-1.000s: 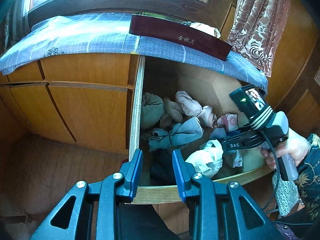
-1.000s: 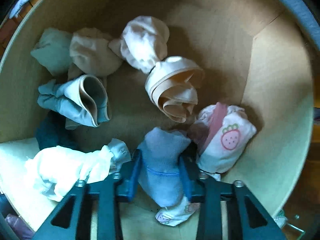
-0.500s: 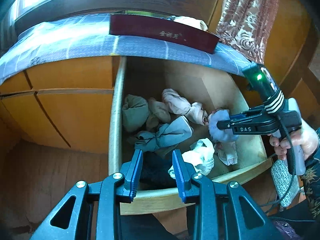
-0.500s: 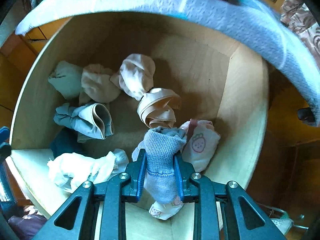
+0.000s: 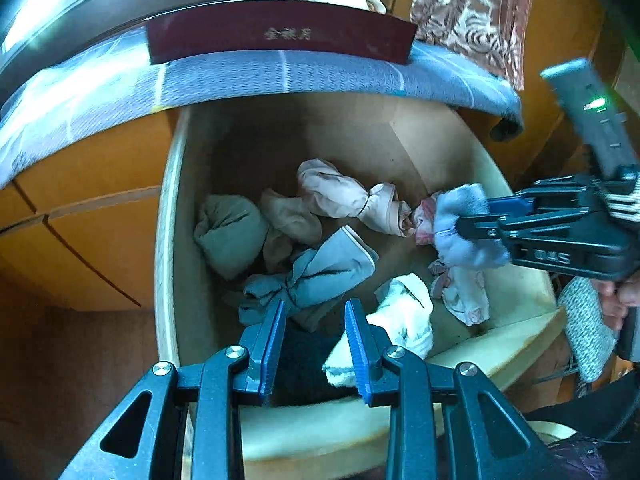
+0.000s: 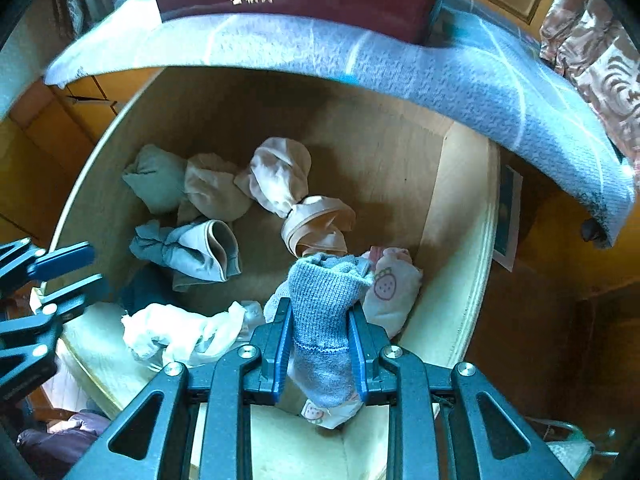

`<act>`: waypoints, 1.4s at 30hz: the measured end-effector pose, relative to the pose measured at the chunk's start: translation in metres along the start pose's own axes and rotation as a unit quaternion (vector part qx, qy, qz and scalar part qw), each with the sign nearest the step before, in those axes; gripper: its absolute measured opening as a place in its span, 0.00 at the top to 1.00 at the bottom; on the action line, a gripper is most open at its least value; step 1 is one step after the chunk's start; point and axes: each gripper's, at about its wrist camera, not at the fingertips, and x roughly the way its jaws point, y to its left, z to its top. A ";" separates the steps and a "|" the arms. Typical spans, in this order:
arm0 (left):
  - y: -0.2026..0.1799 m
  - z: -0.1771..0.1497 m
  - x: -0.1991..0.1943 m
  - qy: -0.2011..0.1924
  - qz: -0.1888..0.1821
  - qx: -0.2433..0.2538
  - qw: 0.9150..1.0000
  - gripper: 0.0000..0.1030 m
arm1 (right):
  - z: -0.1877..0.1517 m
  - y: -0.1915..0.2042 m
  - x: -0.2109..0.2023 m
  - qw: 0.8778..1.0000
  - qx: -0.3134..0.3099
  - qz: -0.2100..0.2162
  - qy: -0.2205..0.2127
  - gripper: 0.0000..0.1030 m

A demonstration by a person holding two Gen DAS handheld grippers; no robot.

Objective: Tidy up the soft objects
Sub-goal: 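Lift the grey-blue sock out of the drawer toward the gold box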

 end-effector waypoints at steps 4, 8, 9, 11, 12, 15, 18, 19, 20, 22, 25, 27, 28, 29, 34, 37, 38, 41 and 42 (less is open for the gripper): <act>-0.004 0.007 0.015 0.020 0.003 0.012 1.000 0.71 | -0.001 -0.003 -0.007 1.000 0.004 0.003 -0.013 0.75; -0.007 0.012 0.028 0.040 0.003 0.016 0.999 0.71 | -0.001 -0.005 -0.010 1.000 0.009 0.006 -0.023 0.75; -0.007 0.013 0.029 0.042 0.006 0.017 0.999 0.71 | -0.001 -0.006 -0.011 1.000 0.011 0.007 -0.025 0.75; -0.007 0.014 0.034 0.051 0.005 0.019 0.998 0.71 | -0.003 -0.008 -0.012 0.999 0.014 0.010 -0.027 0.75; -0.007 0.015 0.037 0.057 0.002 0.017 0.998 0.71 | -0.003 -0.008 -0.013 0.999 0.015 0.011 -0.028 0.75; -0.008 0.016 0.043 0.065 0.005 0.021 0.998 0.71 | -0.004 -0.010 -0.014 0.999 0.018 0.005 -0.028 0.75; -0.008 0.016 0.047 0.071 0.005 0.021 0.997 0.71 | -0.005 -0.011 -0.013 0.999 0.020 0.007 -0.030 0.75; -0.008 0.016 0.048 0.073 0.006 0.020 0.997 0.71 | -0.005 -0.011 -0.012 0.999 0.021 0.007 -0.030 0.75; -0.007 0.016 0.050 0.075 0.007 0.020 0.997 0.71 | -0.006 -0.012 -0.013 0.999 0.024 0.007 -0.032 0.75; -0.006 0.015 0.055 0.081 0.006 0.013 0.997 0.71 | -0.006 -0.013 -0.015 0.999 0.027 0.007 -0.036 0.75; -0.004 0.014 0.060 0.089 0.006 0.010 0.996 0.71 | -0.007 -0.018 -0.026 0.998 0.035 0.007 -0.053 0.75; -0.003 0.015 0.067 0.098 0.007 0.009 0.995 0.71 | -0.006 -0.022 -0.038 0.997 0.040 0.006 -0.069 0.75; -0.003 0.016 0.069 0.101 0.007 0.006 0.995 0.71 | -0.005 -0.024 -0.046 0.996 0.043 0.005 -0.079 0.75; -0.003 0.018 0.071 0.102 0.008 0.003 0.995 0.71 | -0.004 -0.026 -0.053 0.995 0.044 0.003 -0.087 0.75; -0.005 0.027 0.081 0.119 0.008 0.005 0.993 0.70 | 0.001 -0.035 -0.088 0.990 0.050 -0.004 -0.129 0.75; -0.007 0.032 0.091 0.138 0.014 0.003 0.990 0.68 | 0.007 -0.040 -0.114 0.986 0.053 -0.009 -0.160 0.75; -0.006 0.034 0.094 0.145 0.011 -0.001 0.989 0.68 | 0.009 -0.041 -0.122 0.984 0.054 -0.009 -0.169 0.75; -0.009 0.042 0.098 0.142 0.017 0.008 0.990 0.68 | 0.016 -0.042 -0.142 0.979 0.053 -0.013 -0.195 0.75; -0.010 0.044 0.100 0.146 0.017 0.012 0.989 0.68 | 0.018 -0.041 -0.146 0.978 0.052 -0.013 -0.200 0.75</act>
